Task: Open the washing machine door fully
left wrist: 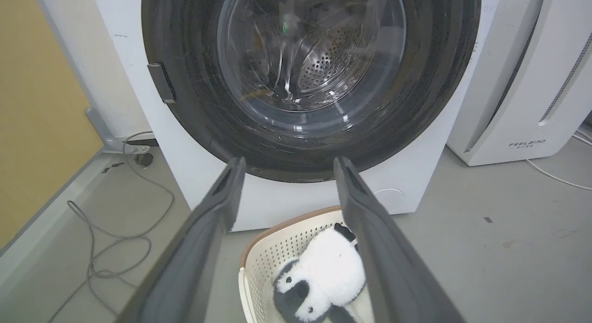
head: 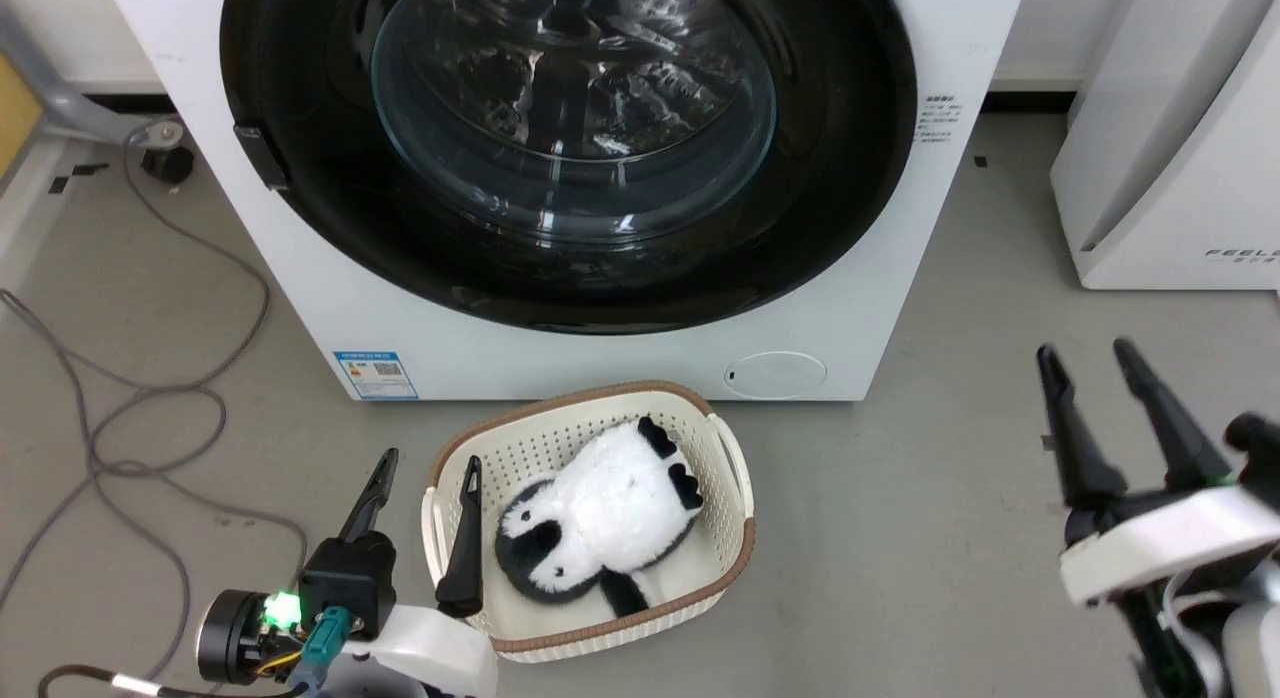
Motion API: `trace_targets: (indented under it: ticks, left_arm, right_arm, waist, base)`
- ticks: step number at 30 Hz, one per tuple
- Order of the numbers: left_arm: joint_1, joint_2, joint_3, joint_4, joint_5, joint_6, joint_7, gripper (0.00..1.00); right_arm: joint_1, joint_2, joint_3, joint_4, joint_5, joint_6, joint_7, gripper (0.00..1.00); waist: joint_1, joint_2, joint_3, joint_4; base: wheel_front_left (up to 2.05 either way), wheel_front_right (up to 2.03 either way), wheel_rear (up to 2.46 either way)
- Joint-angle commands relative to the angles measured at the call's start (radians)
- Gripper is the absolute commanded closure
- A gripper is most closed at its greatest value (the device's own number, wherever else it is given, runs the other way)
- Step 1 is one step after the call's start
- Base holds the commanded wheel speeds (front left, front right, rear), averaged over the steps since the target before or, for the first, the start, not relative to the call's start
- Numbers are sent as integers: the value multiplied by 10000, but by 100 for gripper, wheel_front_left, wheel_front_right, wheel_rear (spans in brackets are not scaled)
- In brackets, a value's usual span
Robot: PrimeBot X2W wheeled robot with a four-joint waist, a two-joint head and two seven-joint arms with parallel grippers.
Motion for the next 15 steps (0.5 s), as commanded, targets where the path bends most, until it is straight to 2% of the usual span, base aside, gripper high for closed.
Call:
trace_targets:
  ticks: [1,15]
  left_arm:
    - [-212,16,-39,-9,-44,35,-92,0]
    - [-530,15,-395,-99,-74,127,-385,0]
  right_arm:
    - [-304,-133,-57,48,286,-3,59,0]
    - [-2241,-523,-865,825,2386,-4,920,0]
  waist:
    - [-1,0,69,36]
    - [-1,0,715,345]
  base:
    - [0,0,0]
    - [0,0,0]
